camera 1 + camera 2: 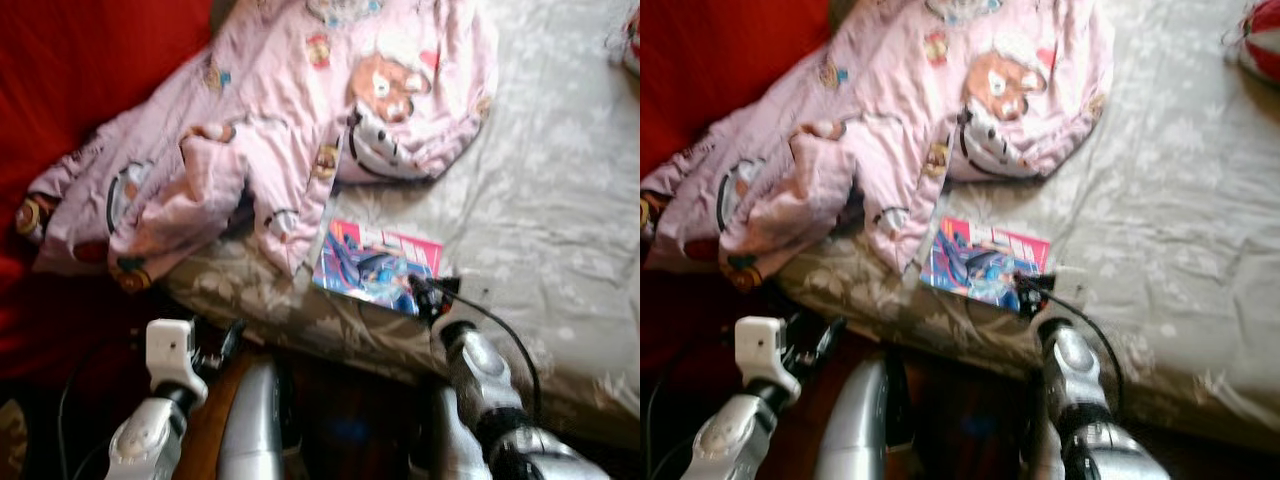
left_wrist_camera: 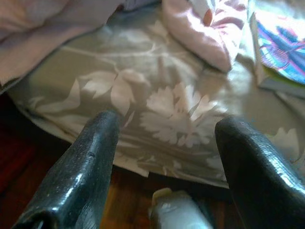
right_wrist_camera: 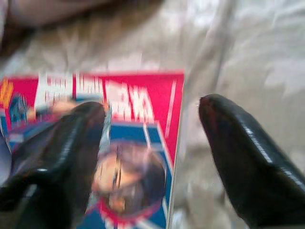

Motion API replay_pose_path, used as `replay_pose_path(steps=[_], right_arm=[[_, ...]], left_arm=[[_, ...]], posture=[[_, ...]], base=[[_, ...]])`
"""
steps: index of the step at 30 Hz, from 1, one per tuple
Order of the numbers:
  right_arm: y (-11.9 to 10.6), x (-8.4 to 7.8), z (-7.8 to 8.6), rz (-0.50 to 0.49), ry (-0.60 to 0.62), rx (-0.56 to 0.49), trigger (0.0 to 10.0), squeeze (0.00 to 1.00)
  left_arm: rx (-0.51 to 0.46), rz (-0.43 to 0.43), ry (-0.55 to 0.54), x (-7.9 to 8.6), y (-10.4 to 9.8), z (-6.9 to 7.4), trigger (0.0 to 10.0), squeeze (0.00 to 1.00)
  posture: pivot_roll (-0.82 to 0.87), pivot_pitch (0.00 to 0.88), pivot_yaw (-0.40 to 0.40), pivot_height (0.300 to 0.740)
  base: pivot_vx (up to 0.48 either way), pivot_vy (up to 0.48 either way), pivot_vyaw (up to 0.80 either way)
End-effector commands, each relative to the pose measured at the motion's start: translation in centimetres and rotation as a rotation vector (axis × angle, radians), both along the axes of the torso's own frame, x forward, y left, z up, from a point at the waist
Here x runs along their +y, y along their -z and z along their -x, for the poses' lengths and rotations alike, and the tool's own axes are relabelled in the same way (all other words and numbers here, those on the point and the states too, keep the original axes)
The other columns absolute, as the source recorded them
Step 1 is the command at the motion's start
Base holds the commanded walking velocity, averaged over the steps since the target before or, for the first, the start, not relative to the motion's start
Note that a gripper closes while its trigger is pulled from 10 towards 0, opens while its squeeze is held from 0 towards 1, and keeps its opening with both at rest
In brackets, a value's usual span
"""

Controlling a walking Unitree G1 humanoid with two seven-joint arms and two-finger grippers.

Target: Clean up the room

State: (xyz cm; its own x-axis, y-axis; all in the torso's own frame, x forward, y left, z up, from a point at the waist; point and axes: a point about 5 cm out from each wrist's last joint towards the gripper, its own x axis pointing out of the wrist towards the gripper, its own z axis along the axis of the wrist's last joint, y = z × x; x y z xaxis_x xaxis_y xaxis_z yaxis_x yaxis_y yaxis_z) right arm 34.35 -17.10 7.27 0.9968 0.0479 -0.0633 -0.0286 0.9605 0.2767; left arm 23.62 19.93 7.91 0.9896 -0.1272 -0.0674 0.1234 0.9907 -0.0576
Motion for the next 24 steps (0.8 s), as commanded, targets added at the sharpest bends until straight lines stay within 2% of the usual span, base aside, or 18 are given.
replay_pose_path(steps=[1,4,5,6,8,13,14,15,18,19,22,24], right_arm=[[0.6,0.2,0.5,-0.023,-0.004,0.006,10.0,1.00],[0.6,-0.3,0.7,-0.019,0.019,-0.013,10.0,1.00],[0.8,-0.4,1.0,-0.013,0.025,-0.006,10.0,0.76],[1.3,-0.6,1.4,-0.006,0.033,0.006,10.0,0.00],[1.9,-0.8,2.0,0.001,0.019,0.018,10.0,0.00],[2.4,-1.8,2.9,0.049,-0.126,0.023,10.0,0.00],[1.6,-3.0,2.8,0.092,-0.208,0.001,10.0,0.00],[1.6,-3.0,2.8,0.092,-0.208,0.001,10.0,0.00],[0.6,-4.6,2.5,0.122,-0.247,-0.013,10.0,0.00],[-0.3,-5.7,2.2,0.167,-0.272,-0.023,10.0,0.00],[-1.4,-6.8,2.0,0.217,-0.319,-0.032,10.0,0.00],[-1.9,-6.9,1.9,0.238,-0.412,-0.031,10.0,0.00]], left_arm=[[0.023,0.001,-0.031,0.8,0.2,0.8,10.0,0.00],[0.030,0.006,-0.036,0.5,0.3,1.0,10.0,0.00],[0.032,0.007,-0.036,0.5,0.3,1.1,10.0,0.00],[0.035,0.008,-0.038,0.4,0.3,1.1,10.0,0.00],[0.035,0.010,-0.041,0.4,0.3,1.0,10.0,0.00],[0.031,0.009,-0.046,0.3,0.1,0.8,10.0,0.00],[0.029,0.005,-0.046,0.4,0.1,0.7,10.0,0.00],[0.029,0.005,-0.046,0.4,0.1,0.7,10.0,0.00],[0.028,0.002,-0.048,0.6,0.0,0.7,10.0,0.00],[0.029,-0.001,-0.050,0.7,0.0,0.7,10.0,0.00],[0.030,-0.004,-0.052,0.9,0.0,0.7,10.0,0.00],[0.029,-0.006,-0.050,0.8,-0.1,0.7,10.0,0.00]], posture=[[0.22,0.391,0.052,0.578],[0.22,0.395,0.045,0.578],[0.21,0.394,0.042,0.578],[0.21,0.393,0.036,0.578],[0.21,0.393,0.033,0.578],[0.21,0.396,0.035,0.578],[0.21,0.397,0.035,0.578],[0.21,0.397,0.035,0.578],[0.20,0.394,0.037,0.578],[0.20,0.392,0.039,0.578],[0.20,0.394,0.045,0.578],[0.20,0.395,0.049,0.578]], base=[[0.000,0.000,0.00],[0.000,0.000,0.00],[0.000,0.000,0.00],[0.000,0.000,0.00],[0.000,0.000,0.00],[0.000,0.000,0.00],[0.000,0.000,0.00],[0.000,0.000,0.00],[0.000,0.000,0.00],[0.000,0.000,0.00],[0.000,0.000,0.00],[0.000,0.000,0.00]])
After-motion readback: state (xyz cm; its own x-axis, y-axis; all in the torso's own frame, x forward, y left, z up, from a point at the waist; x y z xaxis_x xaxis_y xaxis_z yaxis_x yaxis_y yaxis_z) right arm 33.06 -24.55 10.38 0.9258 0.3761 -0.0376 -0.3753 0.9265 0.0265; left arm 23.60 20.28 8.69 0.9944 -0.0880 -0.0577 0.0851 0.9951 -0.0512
